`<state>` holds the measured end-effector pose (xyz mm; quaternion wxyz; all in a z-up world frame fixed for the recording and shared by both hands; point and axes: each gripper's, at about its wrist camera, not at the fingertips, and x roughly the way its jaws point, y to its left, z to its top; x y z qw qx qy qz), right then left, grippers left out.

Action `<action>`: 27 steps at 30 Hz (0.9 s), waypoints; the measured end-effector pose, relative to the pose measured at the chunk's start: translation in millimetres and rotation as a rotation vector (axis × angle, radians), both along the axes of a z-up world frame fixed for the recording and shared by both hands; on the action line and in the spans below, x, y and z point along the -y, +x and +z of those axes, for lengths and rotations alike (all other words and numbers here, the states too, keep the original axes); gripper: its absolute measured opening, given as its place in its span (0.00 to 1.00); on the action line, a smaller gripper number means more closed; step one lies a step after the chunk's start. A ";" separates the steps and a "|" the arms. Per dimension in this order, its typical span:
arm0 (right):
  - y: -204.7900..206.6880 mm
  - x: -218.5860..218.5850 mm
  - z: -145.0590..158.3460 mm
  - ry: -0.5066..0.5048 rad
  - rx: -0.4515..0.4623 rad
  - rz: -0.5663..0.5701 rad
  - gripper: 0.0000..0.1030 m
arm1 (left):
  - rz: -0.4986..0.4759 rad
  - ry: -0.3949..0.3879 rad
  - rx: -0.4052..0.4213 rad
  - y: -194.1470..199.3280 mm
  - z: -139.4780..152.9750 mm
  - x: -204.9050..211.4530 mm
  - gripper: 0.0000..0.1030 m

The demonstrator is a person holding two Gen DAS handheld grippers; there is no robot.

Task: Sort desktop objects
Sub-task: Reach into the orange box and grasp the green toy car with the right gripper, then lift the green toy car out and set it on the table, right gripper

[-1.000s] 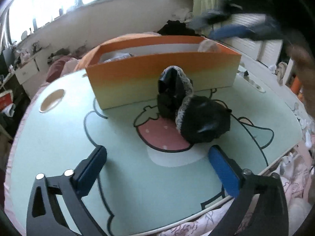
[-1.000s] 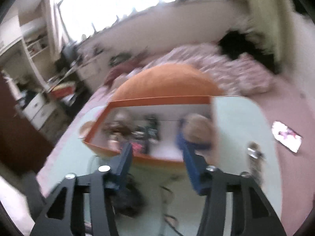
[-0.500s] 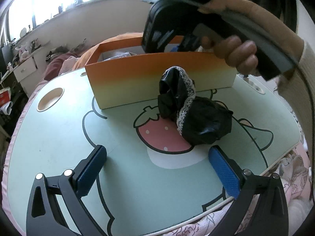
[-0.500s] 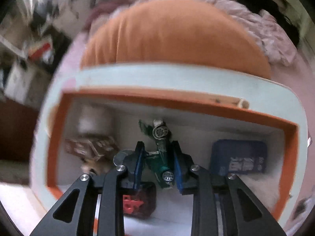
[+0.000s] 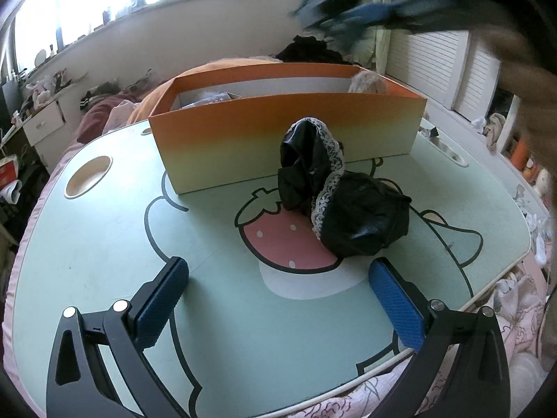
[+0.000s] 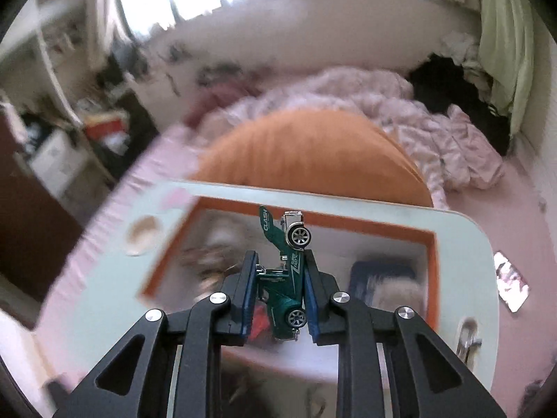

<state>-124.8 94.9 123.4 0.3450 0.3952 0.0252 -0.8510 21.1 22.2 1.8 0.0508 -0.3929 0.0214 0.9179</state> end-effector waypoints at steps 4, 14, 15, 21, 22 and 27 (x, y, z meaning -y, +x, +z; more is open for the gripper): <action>51.5 -36.8 -22.2 0.008 0.040 0.041 0.22 | -0.001 0.000 -0.001 -0.5 -0.3 0.7 1.00; 48.7 -29.1 -100.3 0.095 0.076 -0.063 0.29 | -0.004 0.000 0.000 -0.5 -1.4 -0.3 1.00; 49.9 -35.4 -100.4 0.065 0.077 -0.077 0.38 | -0.003 0.001 0.000 -0.6 -1.3 -0.4 1.00; 93.1 -79.8 -95.1 -0.033 -0.034 -0.118 0.67 | -0.004 0.001 0.001 -1.2 -1.2 0.3 1.00; 96.4 -80.1 -94.8 -0.023 -0.039 -0.115 0.67 | -0.004 0.000 0.001 -1.2 -1.3 0.5 1.00; 113.0 -75.6 -109.7 0.089 -0.095 -0.155 0.86 | -0.036 -0.009 0.027 -5.3 0.2 1.9 1.00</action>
